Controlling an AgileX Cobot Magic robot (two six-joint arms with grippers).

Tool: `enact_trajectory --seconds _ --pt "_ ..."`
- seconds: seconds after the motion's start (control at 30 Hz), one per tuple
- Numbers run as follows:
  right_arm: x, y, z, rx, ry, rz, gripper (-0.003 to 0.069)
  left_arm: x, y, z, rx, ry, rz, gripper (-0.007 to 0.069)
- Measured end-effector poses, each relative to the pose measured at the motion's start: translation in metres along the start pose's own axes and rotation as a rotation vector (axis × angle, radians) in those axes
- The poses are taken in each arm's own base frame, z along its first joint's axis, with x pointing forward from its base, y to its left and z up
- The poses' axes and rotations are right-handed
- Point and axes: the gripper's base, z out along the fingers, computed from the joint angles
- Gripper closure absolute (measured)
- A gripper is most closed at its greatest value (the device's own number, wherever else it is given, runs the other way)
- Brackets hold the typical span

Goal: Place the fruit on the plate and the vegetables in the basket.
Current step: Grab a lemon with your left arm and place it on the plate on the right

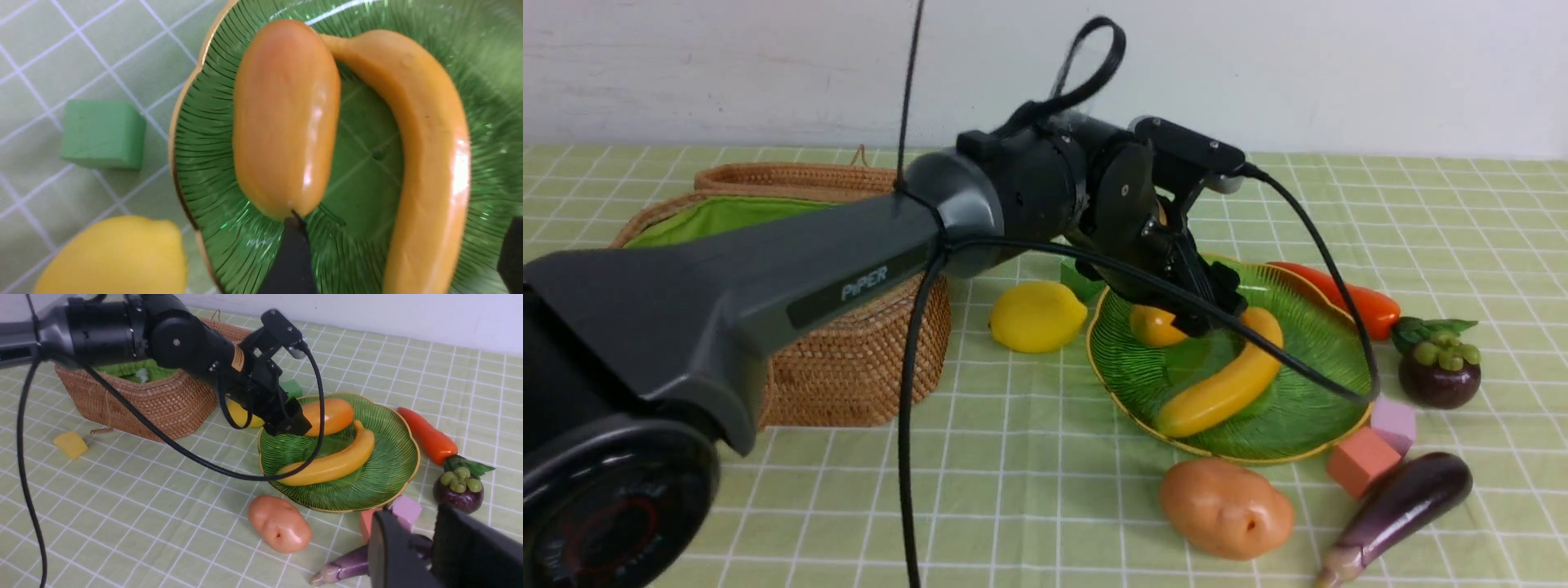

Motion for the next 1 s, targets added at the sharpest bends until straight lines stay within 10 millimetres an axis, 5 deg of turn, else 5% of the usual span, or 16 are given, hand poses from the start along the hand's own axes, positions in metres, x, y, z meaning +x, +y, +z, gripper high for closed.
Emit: enact_trajectory --seconds 0.13,0.3,0.5,0.7,0.9,1.0 --pt "0.000 0.000 0.000 0.000 0.000 0.000 0.0483 -0.016 -0.001 -0.045 -0.002 -0.046 -0.037 0.0156" --pt "0.000 0.000 0.000 -0.001 0.000 0.001 0.0481 -0.026 -0.003 -0.092 0.015 -0.074 -0.019 0.0385" --pt "0.000 0.000 0.000 -0.001 0.000 -0.001 0.0478 -0.006 0.008 -0.112 0.024 0.160 0.214 0.0627" --pt "0.000 0.000 0.000 -0.001 0.000 -0.017 0.0474 0.002 0.039 -0.102 0.100 0.218 0.295 0.0638" --pt "0.000 0.000 0.000 -0.004 0.001 -0.026 0.0468 -0.001 0.072 -0.059 0.068 0.171 0.371 0.0616" --pt "0.001 0.000 0.000 -0.005 0.009 -0.025 0.0468 -0.001 0.076 -0.035 0.063 0.167 0.417 0.0524"
